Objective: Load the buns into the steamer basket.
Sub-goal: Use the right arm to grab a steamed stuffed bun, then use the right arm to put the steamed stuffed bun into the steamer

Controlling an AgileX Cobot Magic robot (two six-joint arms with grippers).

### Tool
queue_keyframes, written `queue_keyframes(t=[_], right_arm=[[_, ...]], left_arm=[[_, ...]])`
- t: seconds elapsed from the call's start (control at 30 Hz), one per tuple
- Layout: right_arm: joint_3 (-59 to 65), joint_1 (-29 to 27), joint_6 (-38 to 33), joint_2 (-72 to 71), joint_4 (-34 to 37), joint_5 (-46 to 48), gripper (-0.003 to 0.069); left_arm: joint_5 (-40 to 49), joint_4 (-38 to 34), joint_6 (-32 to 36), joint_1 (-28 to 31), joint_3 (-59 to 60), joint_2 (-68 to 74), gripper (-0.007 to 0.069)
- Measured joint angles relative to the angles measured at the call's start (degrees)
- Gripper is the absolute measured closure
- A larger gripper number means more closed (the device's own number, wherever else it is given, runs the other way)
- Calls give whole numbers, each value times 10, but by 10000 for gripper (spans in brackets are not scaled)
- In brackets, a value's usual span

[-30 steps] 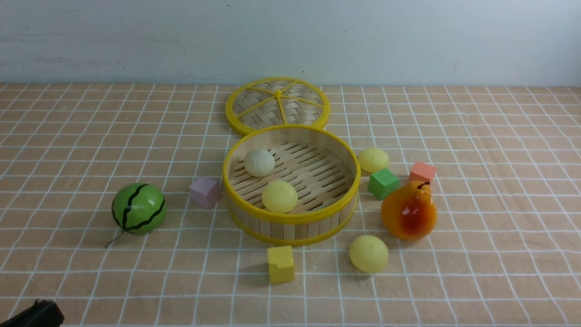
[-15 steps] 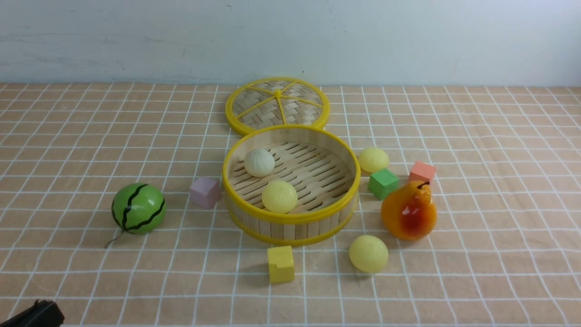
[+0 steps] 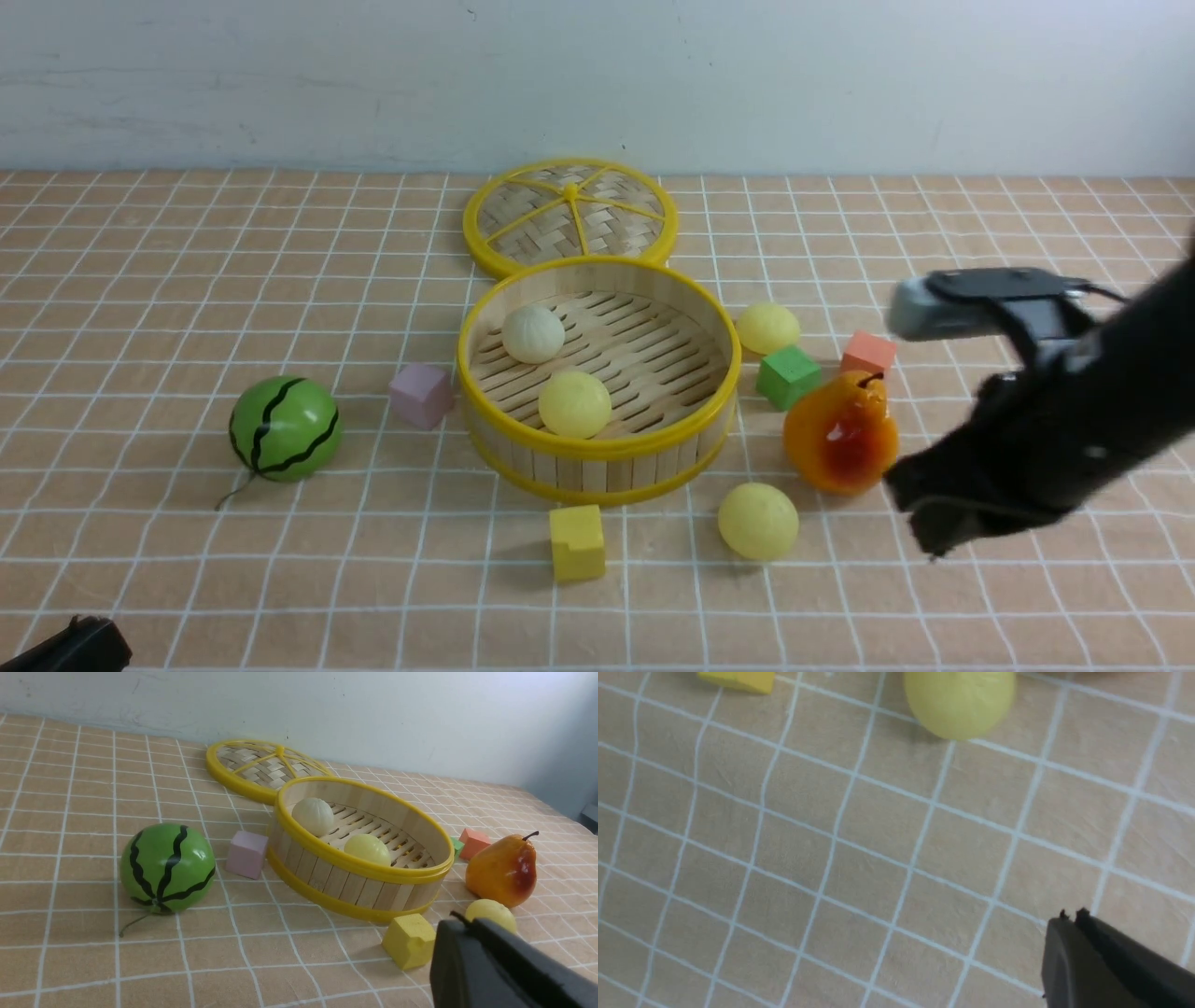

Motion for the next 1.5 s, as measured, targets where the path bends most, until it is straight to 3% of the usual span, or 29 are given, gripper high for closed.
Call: queue_keyframes(t=[0.17, 0.5, 0.83, 1.03, 1.13, 1.17, 1.27, 1.5], right_arm=[[-100, 53, 40, 137, -49, -3, 597], [-170, 57, 62, 221, -70, -49, 418], [-170, 57, 62, 247, -64, -82, 396], [-172, 57, 62, 256, -64, -88, 444], [-173, 57, 62, 256, -64, -86, 510], [-173, 57, 54, 255, -64, -83, 574], [-173, 57, 44, 249, -64, -70, 656], [-206, 57, 36, 177, -52, -11, 662]], left_arm=[[0, 0, 0, 0, 0, 0, 623], [0, 0, 0, 0, 0, 0, 616], [0, 0, 0, 0, 0, 0, 606], [0, 0, 0, 0, 0, 0, 602], [0, 0, 0, 0, 0, 0, 598], [0, 0, 0, 0, 0, 0, 596], [0, 0, 0, 0, 0, 0, 593], [0, 0, 0, 0, 0, 0, 585]])
